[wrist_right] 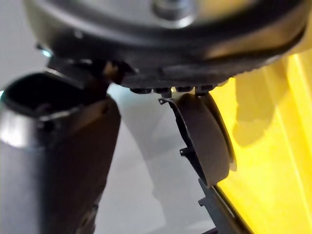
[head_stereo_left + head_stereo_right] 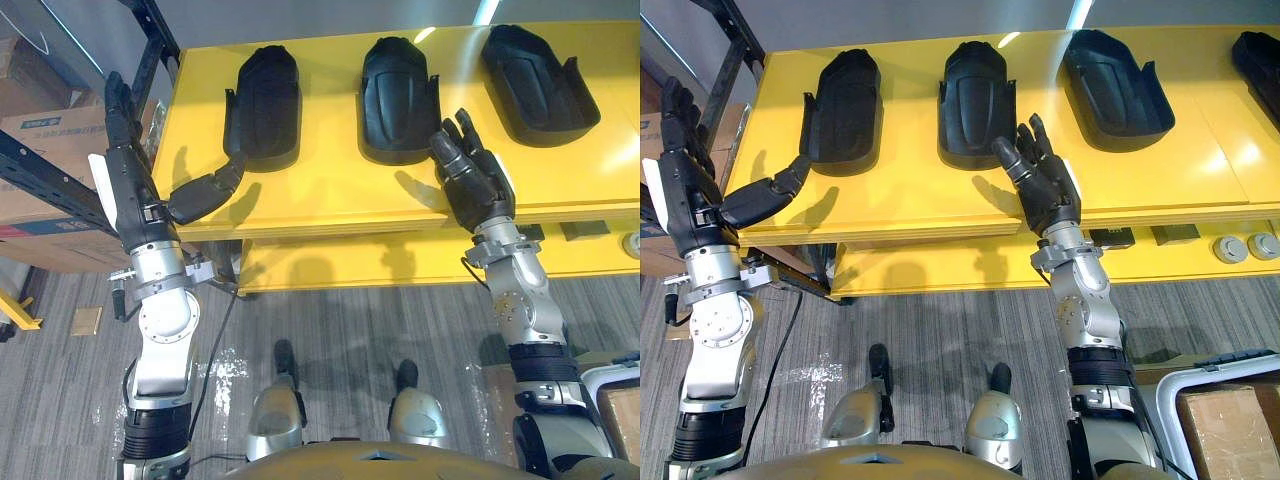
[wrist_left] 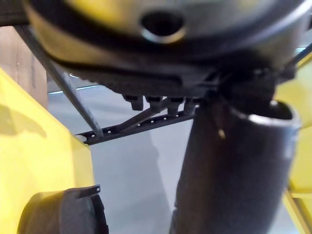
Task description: Walk over and take three plastic housings, then place them on the shelf
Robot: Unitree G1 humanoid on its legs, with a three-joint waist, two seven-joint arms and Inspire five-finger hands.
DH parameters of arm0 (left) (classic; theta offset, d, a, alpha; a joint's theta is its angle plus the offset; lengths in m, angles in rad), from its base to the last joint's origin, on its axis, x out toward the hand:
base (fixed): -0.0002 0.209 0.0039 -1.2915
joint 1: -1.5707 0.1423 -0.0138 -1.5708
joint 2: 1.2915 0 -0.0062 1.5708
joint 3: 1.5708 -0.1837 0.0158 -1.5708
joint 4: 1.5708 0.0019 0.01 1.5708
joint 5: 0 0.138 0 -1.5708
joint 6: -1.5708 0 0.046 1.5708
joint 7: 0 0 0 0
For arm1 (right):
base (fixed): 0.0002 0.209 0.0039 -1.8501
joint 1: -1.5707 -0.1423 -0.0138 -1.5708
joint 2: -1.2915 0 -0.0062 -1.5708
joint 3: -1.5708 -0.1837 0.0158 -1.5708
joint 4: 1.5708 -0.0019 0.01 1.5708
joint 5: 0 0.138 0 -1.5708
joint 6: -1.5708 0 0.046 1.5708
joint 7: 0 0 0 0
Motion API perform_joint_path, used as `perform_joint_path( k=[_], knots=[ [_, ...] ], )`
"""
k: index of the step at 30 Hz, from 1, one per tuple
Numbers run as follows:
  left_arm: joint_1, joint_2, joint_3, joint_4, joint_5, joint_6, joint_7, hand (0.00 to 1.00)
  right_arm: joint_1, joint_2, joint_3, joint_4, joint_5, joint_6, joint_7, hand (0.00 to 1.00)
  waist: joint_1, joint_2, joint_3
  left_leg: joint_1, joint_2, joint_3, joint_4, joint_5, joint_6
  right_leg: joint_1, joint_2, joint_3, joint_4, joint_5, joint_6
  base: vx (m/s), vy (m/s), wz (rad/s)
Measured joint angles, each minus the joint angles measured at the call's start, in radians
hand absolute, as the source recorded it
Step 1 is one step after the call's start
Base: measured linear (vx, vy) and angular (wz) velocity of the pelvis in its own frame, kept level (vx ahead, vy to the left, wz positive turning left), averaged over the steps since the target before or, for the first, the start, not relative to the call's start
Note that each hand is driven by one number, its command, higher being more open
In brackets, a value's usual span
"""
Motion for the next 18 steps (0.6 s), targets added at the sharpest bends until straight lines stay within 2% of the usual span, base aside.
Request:
perform_joint_path(
  k=[3,6,11,14,18],
  knots=[
    [0.035,-0.001,-0.004,0.000,0.002,-0.002,0.000,1.00,0.031,0.039,-0.015,-0.050,-0.062,-0.024,-0.062,1.00,0.000,-0.007,-0.020,0.000,0.000,0.000,0.000,-0.002,-0.002,0.001,0.000,-0.002,-0.007,0.000,0.001,0.00,0.000,0.00],
    [0.091,-0.020,-0.022,0.000,0.001,-0.005,-0.001,1.00,0.109,0.089,-0.043,-0.192,-0.138,-0.098,-0.145,1.00,0.004,-0.015,-0.045,0.000,-0.001,0.000,0.000,-0.006,-0.007,0.005,0.000,-0.004,-0.022,0.002,0.003,0.00,0.000,0.00],
    [0.213,-0.078,-0.024,-0.004,-0.001,-0.007,-0.007,1.00,0.283,0.179,-0.128,-0.458,-0.252,-0.258,-0.295,1.00,0.000,-0.035,-0.106,0.016,-0.002,0.011,-0.001,-0.028,-0.017,0.036,0.001,-0.006,-0.065,0.002,0.003,0.01,-0.011,-0.04],
    [0.280,-0.105,0.007,-0.006,-0.029,-0.025,-0.034,1.00,0.381,0.238,-0.184,-0.514,-0.251,-0.291,-0.316,1.00,-0.013,-0.045,-0.146,0.016,-0.001,0.016,-0.002,-0.042,-0.021,0.037,0.002,-0.005,-0.074,0.000,0.001,0.03,-0.013,-0.04],
    [0.369,-0.152,0.080,-0.008,-0.115,-0.072,-0.158,1.00,0.555,0.335,-0.244,-0.502,-0.256,-0.297,-0.395,1.00,-0.025,-0.048,-0.162,0.036,-0.001,0.033,-0.002,-0.049,-0.017,0.058,0.002,-0.002,-0.087,0.001,0.001,0.03,-0.013,-0.07]
  ],
)
